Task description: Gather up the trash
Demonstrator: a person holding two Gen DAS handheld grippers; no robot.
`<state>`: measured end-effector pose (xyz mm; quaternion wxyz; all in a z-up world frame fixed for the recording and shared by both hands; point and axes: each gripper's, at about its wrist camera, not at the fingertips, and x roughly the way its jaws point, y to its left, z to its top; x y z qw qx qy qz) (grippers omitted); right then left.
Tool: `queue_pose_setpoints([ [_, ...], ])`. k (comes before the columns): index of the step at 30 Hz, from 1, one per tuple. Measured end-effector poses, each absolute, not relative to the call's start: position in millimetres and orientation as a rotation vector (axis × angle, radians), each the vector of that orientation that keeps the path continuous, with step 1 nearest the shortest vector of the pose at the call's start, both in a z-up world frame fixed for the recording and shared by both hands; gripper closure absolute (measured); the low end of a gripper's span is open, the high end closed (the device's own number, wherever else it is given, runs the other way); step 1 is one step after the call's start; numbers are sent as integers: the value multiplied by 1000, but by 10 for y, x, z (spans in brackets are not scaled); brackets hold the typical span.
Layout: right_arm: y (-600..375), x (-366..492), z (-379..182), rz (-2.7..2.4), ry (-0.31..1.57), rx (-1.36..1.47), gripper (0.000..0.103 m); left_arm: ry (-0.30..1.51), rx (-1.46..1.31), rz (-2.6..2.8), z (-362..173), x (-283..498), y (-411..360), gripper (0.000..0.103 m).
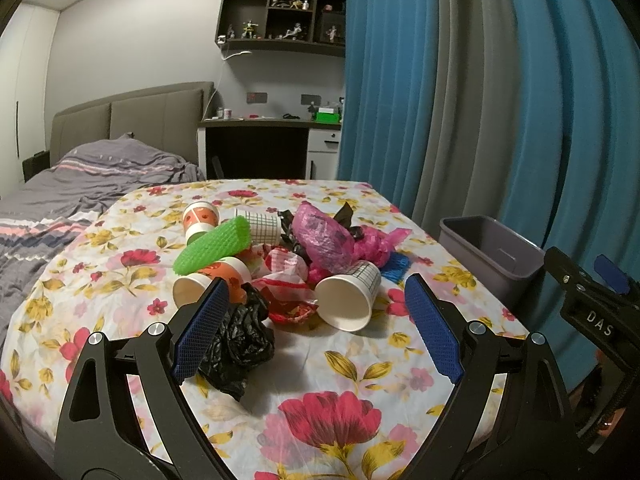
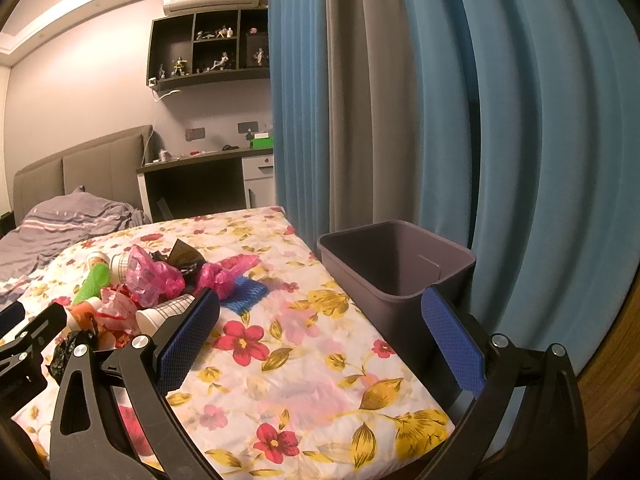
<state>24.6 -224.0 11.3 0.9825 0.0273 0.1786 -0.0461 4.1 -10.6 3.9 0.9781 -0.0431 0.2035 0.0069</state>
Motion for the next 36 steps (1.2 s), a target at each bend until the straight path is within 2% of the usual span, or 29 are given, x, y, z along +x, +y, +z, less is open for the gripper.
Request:
queue_pose_setpoints([
  [36,-2242,283,135,-88,348,59,5,408,-81,13,29,50,-104,15],
])
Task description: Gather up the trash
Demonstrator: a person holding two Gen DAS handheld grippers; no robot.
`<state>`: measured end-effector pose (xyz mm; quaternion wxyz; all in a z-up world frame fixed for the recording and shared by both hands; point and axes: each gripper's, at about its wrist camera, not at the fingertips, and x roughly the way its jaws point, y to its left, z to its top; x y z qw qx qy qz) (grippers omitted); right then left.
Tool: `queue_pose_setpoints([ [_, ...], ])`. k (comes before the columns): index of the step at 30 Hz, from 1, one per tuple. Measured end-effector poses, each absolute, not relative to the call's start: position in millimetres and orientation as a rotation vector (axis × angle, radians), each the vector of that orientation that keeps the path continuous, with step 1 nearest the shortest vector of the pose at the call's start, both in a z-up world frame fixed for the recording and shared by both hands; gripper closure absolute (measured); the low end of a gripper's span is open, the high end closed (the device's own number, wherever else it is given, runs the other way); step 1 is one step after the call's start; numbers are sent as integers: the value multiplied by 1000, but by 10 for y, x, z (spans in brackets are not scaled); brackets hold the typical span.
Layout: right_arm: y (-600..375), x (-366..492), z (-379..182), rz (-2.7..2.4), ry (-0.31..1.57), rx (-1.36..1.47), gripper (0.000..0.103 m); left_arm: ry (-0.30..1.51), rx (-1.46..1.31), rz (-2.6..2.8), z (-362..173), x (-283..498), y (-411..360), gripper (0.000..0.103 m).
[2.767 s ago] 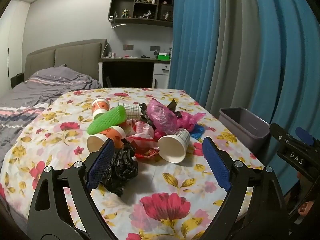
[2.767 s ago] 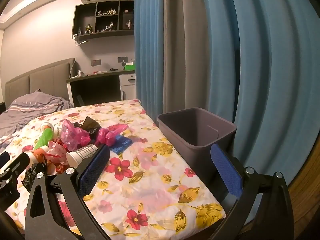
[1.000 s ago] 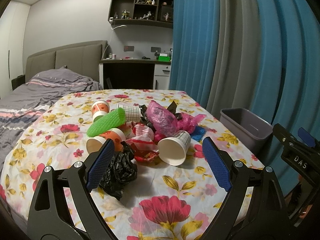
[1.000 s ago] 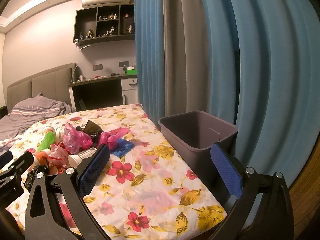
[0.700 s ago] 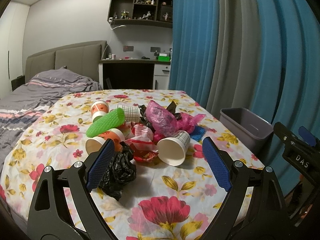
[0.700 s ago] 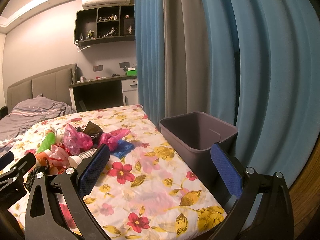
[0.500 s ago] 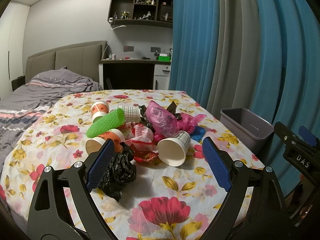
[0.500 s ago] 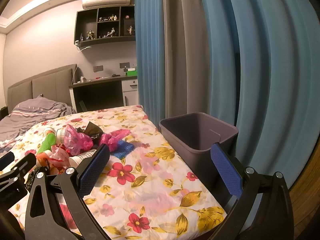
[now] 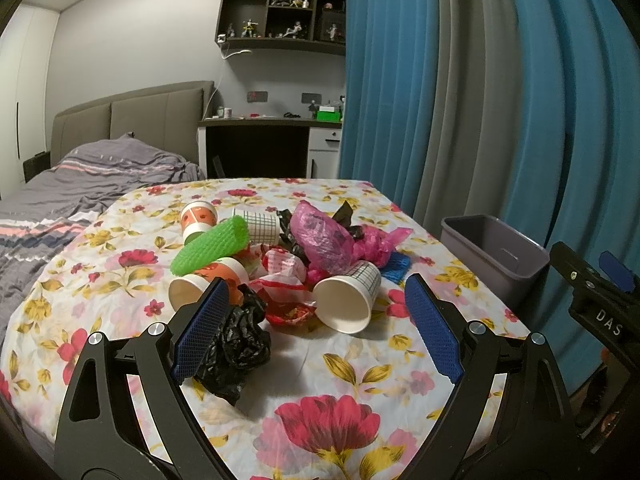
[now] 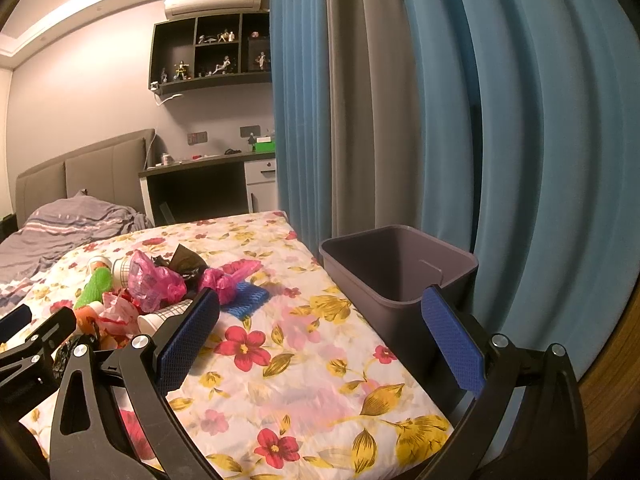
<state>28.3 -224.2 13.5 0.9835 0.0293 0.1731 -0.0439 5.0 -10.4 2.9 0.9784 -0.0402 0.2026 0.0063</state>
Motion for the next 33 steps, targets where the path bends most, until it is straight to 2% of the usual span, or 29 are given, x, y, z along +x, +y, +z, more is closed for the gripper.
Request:
queue_pose_setpoints([
  [33,-2273,347,72,-70,342,92,5,428,-90,9,-63,167,-123,15],
])
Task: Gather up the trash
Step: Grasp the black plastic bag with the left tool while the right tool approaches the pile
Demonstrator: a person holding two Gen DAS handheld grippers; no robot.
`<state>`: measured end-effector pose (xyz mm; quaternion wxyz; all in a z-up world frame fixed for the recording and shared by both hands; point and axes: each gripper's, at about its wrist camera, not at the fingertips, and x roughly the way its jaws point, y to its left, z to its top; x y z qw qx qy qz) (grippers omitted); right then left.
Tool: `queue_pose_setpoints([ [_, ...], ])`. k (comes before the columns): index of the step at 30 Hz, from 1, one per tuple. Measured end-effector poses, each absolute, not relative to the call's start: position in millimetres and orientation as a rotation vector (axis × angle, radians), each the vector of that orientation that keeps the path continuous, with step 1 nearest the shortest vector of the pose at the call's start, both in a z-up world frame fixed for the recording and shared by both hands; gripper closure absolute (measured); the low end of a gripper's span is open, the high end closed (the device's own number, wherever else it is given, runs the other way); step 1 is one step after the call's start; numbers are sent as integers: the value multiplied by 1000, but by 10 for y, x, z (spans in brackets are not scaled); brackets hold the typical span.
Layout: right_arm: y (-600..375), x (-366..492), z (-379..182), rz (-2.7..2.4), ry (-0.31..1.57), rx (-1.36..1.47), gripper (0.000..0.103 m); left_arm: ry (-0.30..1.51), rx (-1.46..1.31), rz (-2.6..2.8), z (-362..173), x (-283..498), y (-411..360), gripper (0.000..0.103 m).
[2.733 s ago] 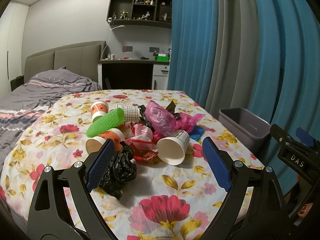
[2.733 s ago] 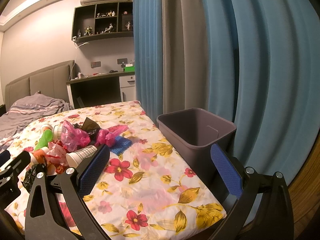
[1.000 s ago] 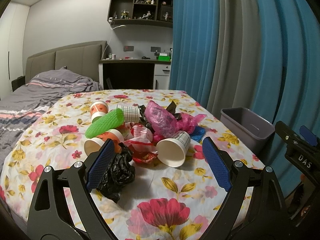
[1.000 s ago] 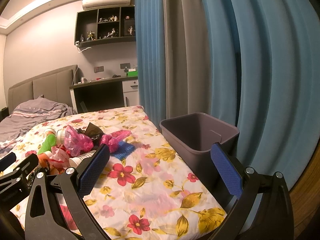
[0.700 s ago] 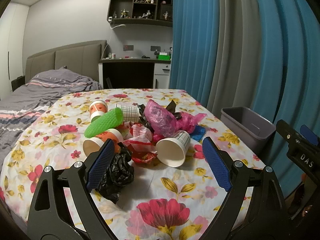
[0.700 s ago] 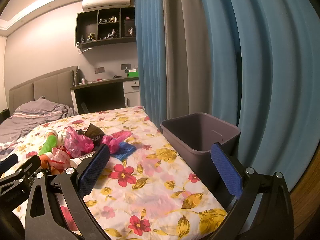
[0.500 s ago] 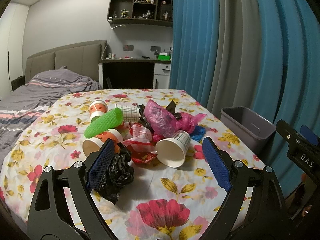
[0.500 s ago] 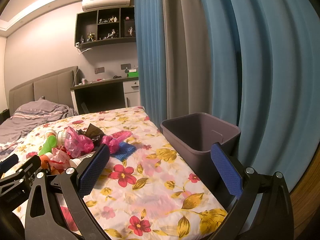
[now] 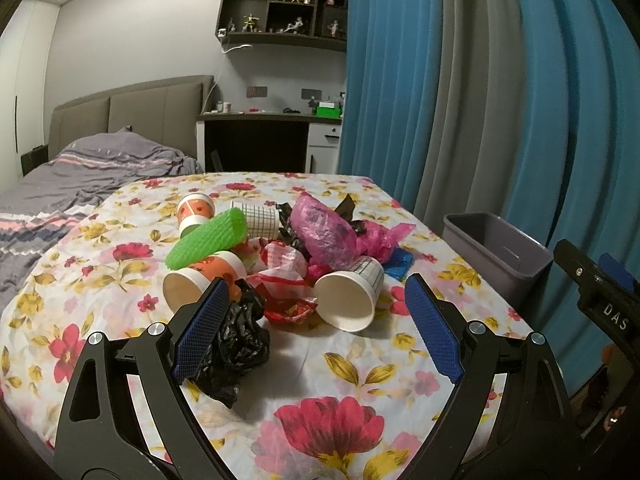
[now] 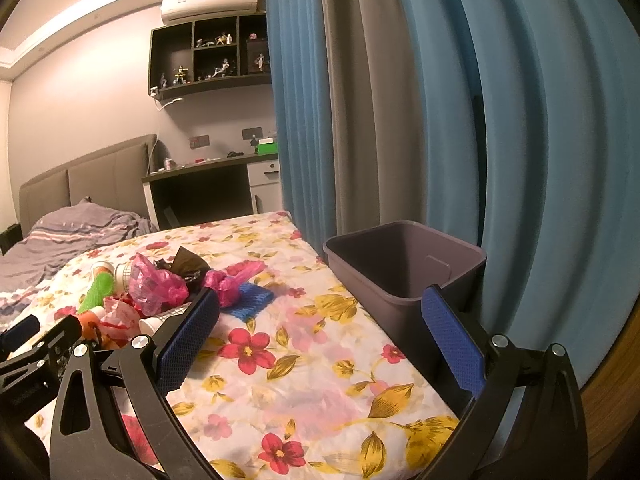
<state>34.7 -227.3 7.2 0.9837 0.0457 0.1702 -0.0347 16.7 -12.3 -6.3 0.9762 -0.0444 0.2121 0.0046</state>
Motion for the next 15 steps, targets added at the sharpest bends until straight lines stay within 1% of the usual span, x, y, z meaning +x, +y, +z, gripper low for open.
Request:
queue_pose_setpoints([
  [5,-2257,384,-7,-53,353,102,5,416,-73,19,-171,119,-9,15],
  [15,-2034,475,-149,45,380,93,5,474,-107,95,-381,95,488,27],
])
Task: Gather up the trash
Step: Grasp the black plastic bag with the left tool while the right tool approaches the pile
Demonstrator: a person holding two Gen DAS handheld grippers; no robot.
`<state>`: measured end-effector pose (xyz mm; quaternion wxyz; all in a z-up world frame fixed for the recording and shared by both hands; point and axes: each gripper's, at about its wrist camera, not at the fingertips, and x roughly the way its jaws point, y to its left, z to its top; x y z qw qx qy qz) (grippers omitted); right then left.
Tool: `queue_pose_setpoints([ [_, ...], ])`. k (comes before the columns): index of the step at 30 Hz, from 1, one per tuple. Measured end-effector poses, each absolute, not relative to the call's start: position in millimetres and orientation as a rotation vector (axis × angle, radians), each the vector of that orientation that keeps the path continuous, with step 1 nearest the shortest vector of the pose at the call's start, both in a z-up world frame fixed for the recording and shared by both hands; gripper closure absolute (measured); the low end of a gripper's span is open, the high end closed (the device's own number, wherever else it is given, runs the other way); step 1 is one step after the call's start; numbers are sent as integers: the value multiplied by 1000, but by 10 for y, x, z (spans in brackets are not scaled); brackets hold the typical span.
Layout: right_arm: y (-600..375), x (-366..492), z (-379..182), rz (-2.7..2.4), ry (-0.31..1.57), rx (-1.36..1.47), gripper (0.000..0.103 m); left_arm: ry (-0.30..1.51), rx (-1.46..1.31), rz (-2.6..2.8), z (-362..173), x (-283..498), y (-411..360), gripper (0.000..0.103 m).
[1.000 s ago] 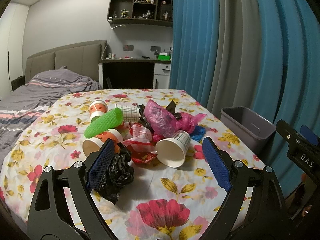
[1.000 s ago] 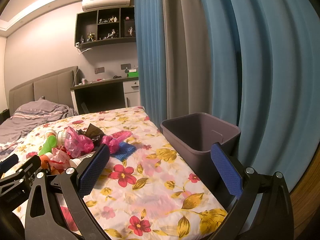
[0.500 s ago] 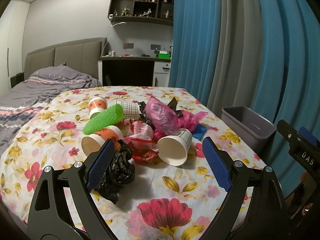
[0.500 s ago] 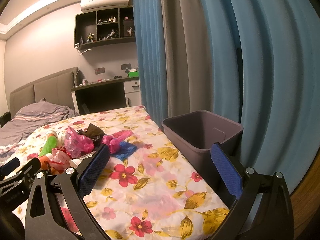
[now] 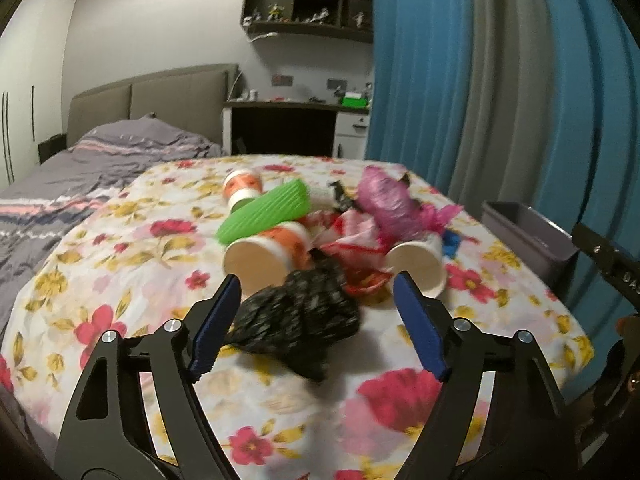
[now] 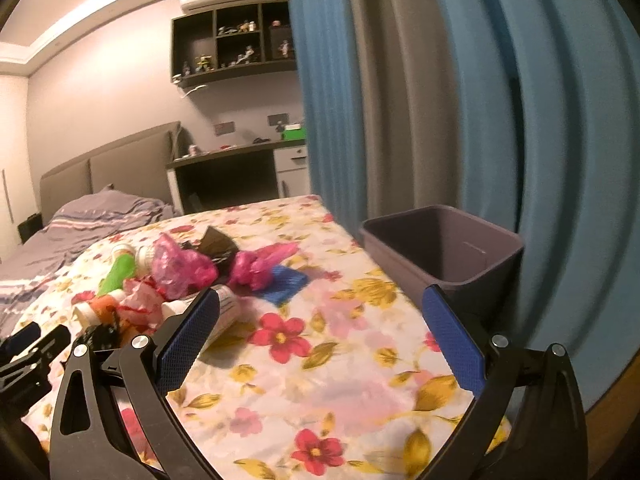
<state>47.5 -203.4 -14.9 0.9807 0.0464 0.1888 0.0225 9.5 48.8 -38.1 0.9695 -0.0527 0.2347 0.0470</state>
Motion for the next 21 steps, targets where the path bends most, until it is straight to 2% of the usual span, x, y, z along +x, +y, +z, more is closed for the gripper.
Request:
queue_pose_setpoints([
  [4,-1891,519,-180,98,394,83,5,521,-135,82,-468,200,584,32],
  [9,-1679,555,-212,173,403,59,5,618,-138,39,-616,413,597,33],
  [14,-1494,638,-242,232,414,36,7,690,-171,32,-750,541,644,47],
  [17,-1392,672,-246,259,412,22,9,690,-182,18,-773,533,677,64],
  [19,-1328,711,-255,282,424,19,12,683,-193,6,-765,511,701,83],
  [21,-1238,784,-287,308,449,16,14,673,-197,1,-752,478,719,91],
])
